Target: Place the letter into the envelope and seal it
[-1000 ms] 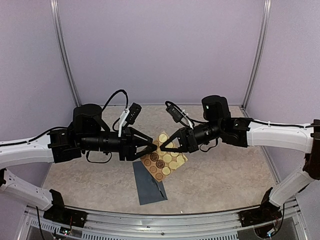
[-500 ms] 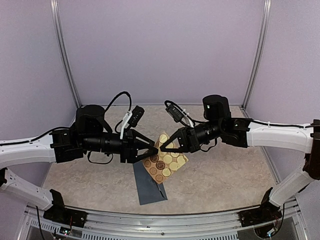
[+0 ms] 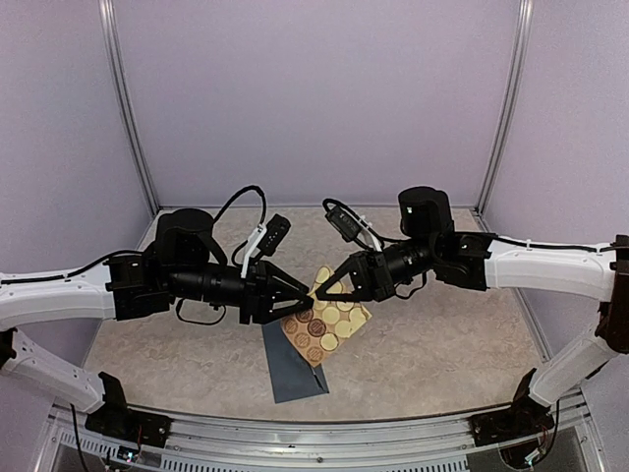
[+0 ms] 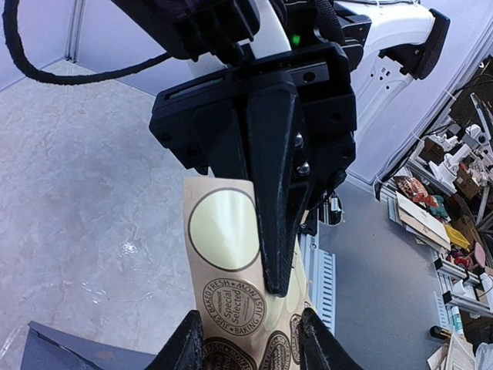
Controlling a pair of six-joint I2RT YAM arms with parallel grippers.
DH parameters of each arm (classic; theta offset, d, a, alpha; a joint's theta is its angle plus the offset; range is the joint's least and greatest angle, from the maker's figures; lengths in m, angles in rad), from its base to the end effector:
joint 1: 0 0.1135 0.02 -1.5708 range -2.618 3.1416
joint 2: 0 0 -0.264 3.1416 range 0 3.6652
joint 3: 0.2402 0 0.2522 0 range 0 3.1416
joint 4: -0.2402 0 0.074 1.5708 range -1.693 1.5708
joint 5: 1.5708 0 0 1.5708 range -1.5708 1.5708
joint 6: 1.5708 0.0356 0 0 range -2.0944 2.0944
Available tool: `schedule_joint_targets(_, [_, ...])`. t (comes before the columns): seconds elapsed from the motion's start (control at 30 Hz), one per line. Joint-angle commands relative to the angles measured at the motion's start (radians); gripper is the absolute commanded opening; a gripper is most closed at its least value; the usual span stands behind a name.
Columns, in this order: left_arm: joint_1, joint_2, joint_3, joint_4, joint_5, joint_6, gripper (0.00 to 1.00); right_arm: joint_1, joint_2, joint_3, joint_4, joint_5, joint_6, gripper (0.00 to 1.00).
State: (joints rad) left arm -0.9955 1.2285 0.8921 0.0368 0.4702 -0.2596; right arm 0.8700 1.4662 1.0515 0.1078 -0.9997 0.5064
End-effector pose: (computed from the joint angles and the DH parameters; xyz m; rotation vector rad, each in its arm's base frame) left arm 0.1407 -0.2466 0.3068 1.0597 1.7564 -1.2667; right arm 0.1897 0.2713 0.3041 -1.1647 1.8490 1.7994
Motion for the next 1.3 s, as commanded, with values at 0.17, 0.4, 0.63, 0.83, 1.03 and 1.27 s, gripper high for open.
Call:
schedule_joint_targets(0.17, [-0.004, 0.008, 0.036, 0.032, 0.01, 0.02, 0.34, 0.024, 0.006, -0.007, 0.011, -0.033, -0.029, 0.0])
schedule_joint_targets(0.4, [0.0, 0.009, 0.035, 0.04, 0.013, 0.015, 0.27, 0.032, 0.005, -0.006, 0.0, -0.032, -0.041, 0.0])
schedule_joint_targets(0.63, [0.006, -0.006, 0.023, 0.043, 0.016, 0.007, 0.29, 0.034, 0.004, -0.007, -0.003, -0.035, -0.045, 0.0])
schedule_joint_targets(0.83, [0.013, -0.018, 0.013, 0.05, 0.023, 0.0, 0.32, 0.034, 0.005, -0.008, -0.006, -0.037, -0.046, 0.0])
schedule_joint_targets(1.03, [0.021, -0.022, 0.007, 0.054, 0.023, -0.004, 0.32, 0.035, 0.004, -0.008, -0.009, -0.036, -0.049, 0.0])
schedule_joint_targets(1.27, [0.029, -0.036, -0.006, 0.055, 0.011, -0.009, 0.32, 0.038, 0.003, -0.008, -0.01, -0.033, -0.049, 0.0])
